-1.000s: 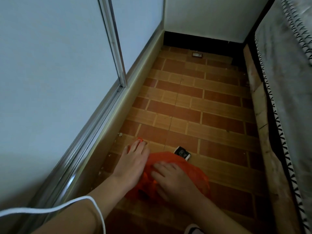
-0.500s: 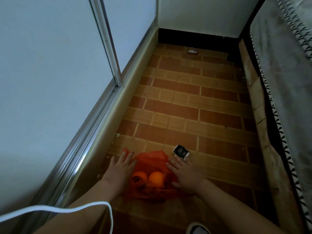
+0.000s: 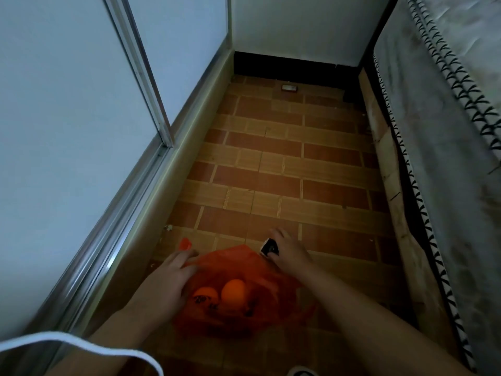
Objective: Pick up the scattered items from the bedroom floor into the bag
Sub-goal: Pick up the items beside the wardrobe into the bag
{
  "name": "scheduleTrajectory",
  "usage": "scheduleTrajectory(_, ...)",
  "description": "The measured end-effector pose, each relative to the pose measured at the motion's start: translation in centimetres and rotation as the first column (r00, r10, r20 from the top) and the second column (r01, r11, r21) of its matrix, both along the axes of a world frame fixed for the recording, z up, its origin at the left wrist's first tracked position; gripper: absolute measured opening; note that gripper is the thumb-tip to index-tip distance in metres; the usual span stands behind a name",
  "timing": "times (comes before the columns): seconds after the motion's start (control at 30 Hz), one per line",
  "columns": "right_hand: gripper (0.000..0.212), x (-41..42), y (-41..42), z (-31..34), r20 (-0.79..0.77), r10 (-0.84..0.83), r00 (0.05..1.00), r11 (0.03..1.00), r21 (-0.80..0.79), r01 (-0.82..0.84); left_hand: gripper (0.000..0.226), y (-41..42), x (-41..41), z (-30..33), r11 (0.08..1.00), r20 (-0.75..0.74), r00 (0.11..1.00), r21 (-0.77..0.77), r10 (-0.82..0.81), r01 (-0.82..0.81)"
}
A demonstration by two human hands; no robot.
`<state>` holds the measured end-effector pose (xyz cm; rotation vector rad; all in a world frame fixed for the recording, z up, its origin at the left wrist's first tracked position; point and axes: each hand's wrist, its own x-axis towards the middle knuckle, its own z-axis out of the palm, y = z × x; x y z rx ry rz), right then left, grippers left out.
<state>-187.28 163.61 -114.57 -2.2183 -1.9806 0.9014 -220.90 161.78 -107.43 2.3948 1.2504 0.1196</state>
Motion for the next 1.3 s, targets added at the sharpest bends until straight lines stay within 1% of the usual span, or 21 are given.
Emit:
scheduleTrajectory(0.07,0.075,0.3,0.4,-1.1,0.084,0.084,0.993,0.995,-0.062,-0.079,0.064,0.0,-0.4,-0.1,1.000,0.025,1.000,-0.006,0.003,-0.003)
scheduleTrajectory(0.13,0.071,0.3,0.4,-2.2,0.143,0.139,0.980,0.988,-0.093,-0.126,0.066,-0.1,-0.7,-0.2,1.000,0.030,1.000,-0.012,-0.001,0.001)
scheduleTrajectory(0.27,0.057,0.2,0.0,-3.4,0.157,0.107,0.982,0.993,-0.061,-0.099,0.065,-0.3,-1.0,0.1,0.999,-0.009,1.000,-0.033,0.022,-0.022)
scheduleTrajectory(0.3,0.056,0.2,-0.1,-3.4,0.120,0.058,0.991,0.998,-0.040,-0.054,0.064,-0.3,-1.0,0.2,0.999,-0.013,1.000,-0.035,0.024,-0.024)
scheduleTrajectory(0.37,0.059,0.1,0.0,-2.7,-0.028,-0.099,0.995,0.994,0.035,0.100,0.066,-0.4,-0.9,0.4,0.999,-0.029,0.999,-0.039,0.029,-0.030)
scheduleTrajectory(0.43,0.061,-0.5,0.0,-0.7,-0.208,-0.217,0.954,0.953,0.168,0.253,0.069,-0.4,-0.5,0.6,0.997,-0.045,0.998,-0.053,0.046,-0.049)
scheduleTrajectory(0.47,0.060,-1.1,-0.1,0.7,-0.287,-0.213,0.934,0.928,0.240,0.285,0.071,-0.4,-0.4,0.6,0.997,-0.049,0.997,-0.054,0.054,-0.057)
scheduleTrajectory(0.5,0.060,-1.9,-0.4,2.3,-0.344,-0.163,0.925,0.912,0.305,0.275,0.072,-0.3,-0.3,0.6,0.997,-0.051,0.997,-0.056,0.056,-0.059)
scheduleTrajectory(0.53,0.060,-2.7,-1.1,3.9,-0.381,-0.080,0.921,0.907,0.356,0.226,0.074,-0.2,-0.2,0.6,0.997,-0.056,0.997,-0.058,0.054,-0.057)
scheduleTrajectory(0.6,0.062,-4.6,-3.0,6.8,-0.397,0.111,0.911,0.920,0.388,0.057,0.075,-0.1,-0.2,0.7,0.997,-0.069,0.996,-0.053,0.053,-0.056)
scheduleTrajectory(0.67,0.063,-6.3,-5.0,8.2,-0.351,0.264,0.898,0.910,0.400,-0.111,0.076,0.0,0.0,0.8,0.998,-0.062,0.997,-0.037,0.052,-0.054)
scheduleTrajectory(0.73,0.059,-7.6,-6.2,8.0,-0.301,0.338,0.892,0.897,0.391,-0.208,0.076,-0.1,0.2,0.9,0.999,-0.068,0.997,-0.019,0.047,-0.048)
scheduleTrajectory(0.8,0.058,-8.6,-6.4,7.2,-0.259,0.337,0.905,0.912,0.330,-0.245,0.076,-0.1,0.2,0.8,0.999,-0.076,0.996,-0.010,0.051,-0.052)
scheduleTrajectory(0.93,0.071,-9.4,-6.4,5.8,-0.176,0.324,0.930,0.935,0.209,-0.287,0.070,-0.3,-0.1,1.3,0.999,-0.058,0.997,-0.009,0.044,-0.044)
scheduleTrajectory(1.0,0.065,-8.9,-6.7,6.0,-0.143,0.308,0.941,0.934,0.235,-0.270,0.060,-0.4,0.0,2.0,0.999,-0.013,0.999,0.021,0.044,-0.044)
scheduleTrajectory(1.07,0.059,-7.7,-7.2,6.7,-0.026,0.250,0.968,0.921,0.314,-0.230,0.052,-0.4,0.0,2.7,0.995,0.017,0.998,0.084,0.061,-0.062)
scheduleTrajectory(1.13,0.061,-6.2,-7.5,7.3,0.106,0.109,0.988,0.909,0.392,-0.143,0.051,-0.2,0.0,3.4,0.983,0.031,0.996,0.158,0.086,-0.090)
scheduleTrajectory(1.17,0.064,-5.4,-7.5,7.8,0.149,0.028,0.988,0.918,0.386,-0.085,0.053,0.0,0.1,3.7,0.975,0.040,0.994,0.193,0.103,-0.109)
scheduleTrajectory(1.2,0.068,-4.5,-7.6,8.2,0.175,-0.048,0.983,0.938,0.347,-0.016,0.056,0.1,0.1,4.0,0.966,0.055,0.991,0.224,0.122,-0.131)
scheduleTrajectory(1.27,0.075,-2.8,-7.8,8.9,0.259,-0.173,0.950,0.973,0.196,0.123,0.064,0.4,0.2,4.8,0.946,0.094,0.982,0.266,0.166,-0.185)
scheduleTrajectory(1.3,0.072,-2.1,-7.9,9.2,0.284,-0.209,0.936,0.977,0.107,0.185,0.067,0.5,0.3,5.4,0.938,0.110,0.974,0.270,0.196,-0.219)
